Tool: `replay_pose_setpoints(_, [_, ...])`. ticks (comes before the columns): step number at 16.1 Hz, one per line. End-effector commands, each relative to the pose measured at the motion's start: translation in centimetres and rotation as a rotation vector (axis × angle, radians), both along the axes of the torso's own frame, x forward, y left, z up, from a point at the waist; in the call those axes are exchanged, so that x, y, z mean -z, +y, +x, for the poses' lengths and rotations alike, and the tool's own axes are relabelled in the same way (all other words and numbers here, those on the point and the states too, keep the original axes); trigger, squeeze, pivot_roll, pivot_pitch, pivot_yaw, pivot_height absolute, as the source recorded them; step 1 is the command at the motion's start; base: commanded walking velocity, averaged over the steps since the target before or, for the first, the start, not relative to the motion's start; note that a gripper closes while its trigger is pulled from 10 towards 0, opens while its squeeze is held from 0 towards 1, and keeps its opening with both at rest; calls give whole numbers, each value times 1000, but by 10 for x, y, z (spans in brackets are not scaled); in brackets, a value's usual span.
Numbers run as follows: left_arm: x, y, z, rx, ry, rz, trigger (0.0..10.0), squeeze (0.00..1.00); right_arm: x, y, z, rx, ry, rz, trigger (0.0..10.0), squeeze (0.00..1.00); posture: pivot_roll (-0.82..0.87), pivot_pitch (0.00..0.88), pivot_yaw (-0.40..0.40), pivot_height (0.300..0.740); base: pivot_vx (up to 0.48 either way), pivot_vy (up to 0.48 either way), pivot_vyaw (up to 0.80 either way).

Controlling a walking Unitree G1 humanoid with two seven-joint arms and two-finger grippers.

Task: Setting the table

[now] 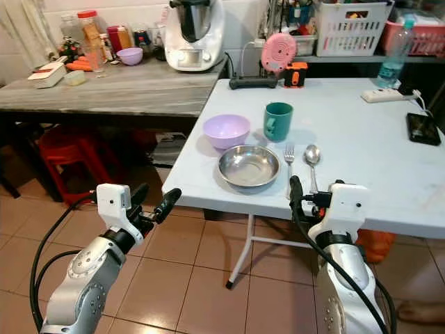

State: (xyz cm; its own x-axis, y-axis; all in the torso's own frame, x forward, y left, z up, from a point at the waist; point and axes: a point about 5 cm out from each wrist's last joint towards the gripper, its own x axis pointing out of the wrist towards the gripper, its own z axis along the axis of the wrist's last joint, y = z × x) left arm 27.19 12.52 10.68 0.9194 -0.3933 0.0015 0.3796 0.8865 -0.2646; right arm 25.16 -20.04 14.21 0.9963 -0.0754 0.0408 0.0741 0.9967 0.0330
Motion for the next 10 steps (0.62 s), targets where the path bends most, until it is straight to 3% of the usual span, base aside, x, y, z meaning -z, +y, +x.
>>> replay_pose_setpoints(1, [-4,2,1,7,-10,8,10000,0,0,2,2,-8,6,5,10000,0,-94,0,94,740,277,0,0])
replay_pose_setpoints(10, [-4,1,1,28,-7,6,10000,0,1,3,1,-10,8,7,10000,0,-94,0,97,740,282,0,0])
